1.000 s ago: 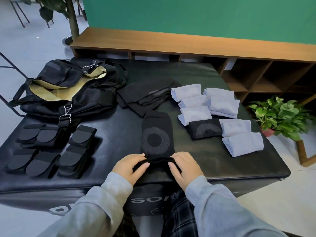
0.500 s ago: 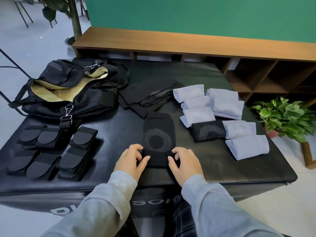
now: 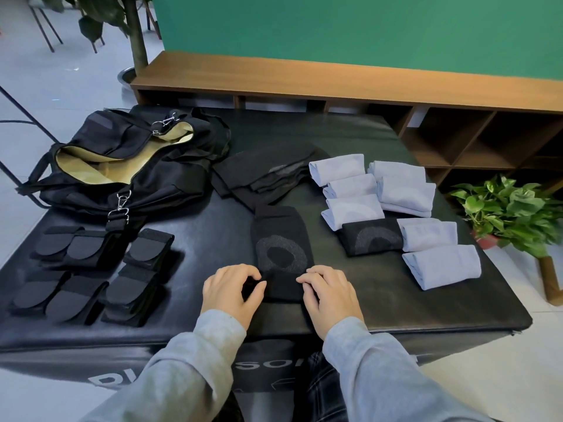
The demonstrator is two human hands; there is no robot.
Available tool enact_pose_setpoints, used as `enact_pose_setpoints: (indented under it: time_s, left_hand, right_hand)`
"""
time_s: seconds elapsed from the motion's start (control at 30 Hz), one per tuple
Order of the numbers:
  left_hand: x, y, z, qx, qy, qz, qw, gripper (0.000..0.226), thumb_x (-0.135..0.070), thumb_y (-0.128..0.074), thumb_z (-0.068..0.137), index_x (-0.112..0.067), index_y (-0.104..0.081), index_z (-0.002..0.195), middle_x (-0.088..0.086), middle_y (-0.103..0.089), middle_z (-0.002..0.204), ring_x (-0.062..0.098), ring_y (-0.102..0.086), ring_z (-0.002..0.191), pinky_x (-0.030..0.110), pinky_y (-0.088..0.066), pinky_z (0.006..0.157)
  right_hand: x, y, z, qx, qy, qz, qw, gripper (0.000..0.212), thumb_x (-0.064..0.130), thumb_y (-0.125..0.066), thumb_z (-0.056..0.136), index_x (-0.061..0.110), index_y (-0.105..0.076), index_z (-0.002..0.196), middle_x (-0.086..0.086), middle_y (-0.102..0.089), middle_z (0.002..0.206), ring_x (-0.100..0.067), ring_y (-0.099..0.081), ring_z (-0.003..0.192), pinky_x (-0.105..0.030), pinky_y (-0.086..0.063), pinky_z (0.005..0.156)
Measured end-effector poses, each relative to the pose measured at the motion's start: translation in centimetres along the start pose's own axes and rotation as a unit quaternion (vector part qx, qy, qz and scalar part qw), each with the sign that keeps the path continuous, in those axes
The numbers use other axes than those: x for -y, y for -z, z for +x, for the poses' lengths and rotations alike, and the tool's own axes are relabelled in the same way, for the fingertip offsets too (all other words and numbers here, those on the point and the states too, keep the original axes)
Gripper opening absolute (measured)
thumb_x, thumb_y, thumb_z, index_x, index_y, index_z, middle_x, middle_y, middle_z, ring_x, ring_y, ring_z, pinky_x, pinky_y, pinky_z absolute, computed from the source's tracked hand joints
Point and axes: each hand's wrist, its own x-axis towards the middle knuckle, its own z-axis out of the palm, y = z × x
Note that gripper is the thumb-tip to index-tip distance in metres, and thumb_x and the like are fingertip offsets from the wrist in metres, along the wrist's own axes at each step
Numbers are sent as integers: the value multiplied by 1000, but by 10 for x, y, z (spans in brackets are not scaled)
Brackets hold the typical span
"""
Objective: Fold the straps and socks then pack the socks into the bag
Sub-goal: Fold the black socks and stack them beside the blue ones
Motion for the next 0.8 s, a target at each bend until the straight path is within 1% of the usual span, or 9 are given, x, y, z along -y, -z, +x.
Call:
enact_pose_setpoints:
  time_s: [0.1,0.23,0.33,0.4,0.47,0.53,0.6,0.67,0.8]
  left_hand:
    - [-1,1,-3,23,23,-24,999,22,-34,-57,89,-45,-40,78,-20,-49,88,14,-35,96,18,-24,79]
    - [7,-3,-3,3,-10,-91,996,35,-17,-63,85,-46,-46,74,-20,-54,85,16,-50,90,21,-36,73]
    - [10,-3,-5,-23,-30,-134,990,42,-9,-65,83,-47,-48,84,-23,-50,97,9,-57,86,26,-45,80]
    - [7,-1,-4,-31,-6,-154,988,33,-13,-64,84,-42,-50,88,-23,-52,97,7,-56,94,31,-47,87]
    - [2,0,3,-16,58,-130,990,22,-25,-59,89,-35,-52,107,-21,-51,107,14,-49,109,32,-39,98]
    - [-6,2,18,12,108,-41,993,35,-35,-51,92,-29,-47,125,-10,-49,123,18,-41,121,32,-28,103]
    - [-16,3,34,38,128,-9,991,40,-39,-48,93,-28,-44,132,-6,-47,132,19,-34,127,33,-26,104]
    - [-22,4,46,57,141,-6,988,36,-39,-50,93,-28,-48,127,-7,-47,132,19,-31,127,32,-27,101]
    - [-20,-3,55,67,107,58,990,15,-38,-56,90,-37,-58,105,-12,-49,124,17,-33,121,25,-25,89]
  right_hand:
    - [0,-1,0,-1,-4,2,1000,16,20,-58,79,31,-65,88,13,-60,99,-8,-43,93,-26,-40,72]
    - [0,-2,0,-5,-4,3,1000,16,20,-58,79,32,-65,88,13,-60,99,-8,-43,93,-27,-41,72]
    - [-1,-3,-1,-6,0,4,1000,16,21,-57,80,31,-66,88,11,-60,101,-8,-44,92,-28,-42,72]
    - [-2,-3,-1,-7,6,-1,1000,17,22,-55,80,31,-66,88,12,-60,101,-8,-44,92,-27,-41,71]
    - [-3,-3,0,-2,10,-4,1000,17,22,-56,79,32,-66,88,14,-61,100,-7,-44,93,-26,-39,71]
    - [-3,-3,0,2,13,-5,1000,18,21,-57,79,33,-65,89,16,-61,99,-6,-43,93,-25,-38,71]
    - [-2,-2,-1,3,10,-3,1000,17,21,-56,79,33,-65,88,17,-61,99,-5,-44,93,-25,-39,72]
    - [-2,-1,-1,6,5,-3,1000,17,22,-56,80,33,-65,88,18,-61,99,-7,-49,93,-25,-41,73]
    - [0,-1,0,6,9,-18,1000,18,25,-50,81,34,-65,88,18,-60,98,-11,-57,89,-24,-43,71]
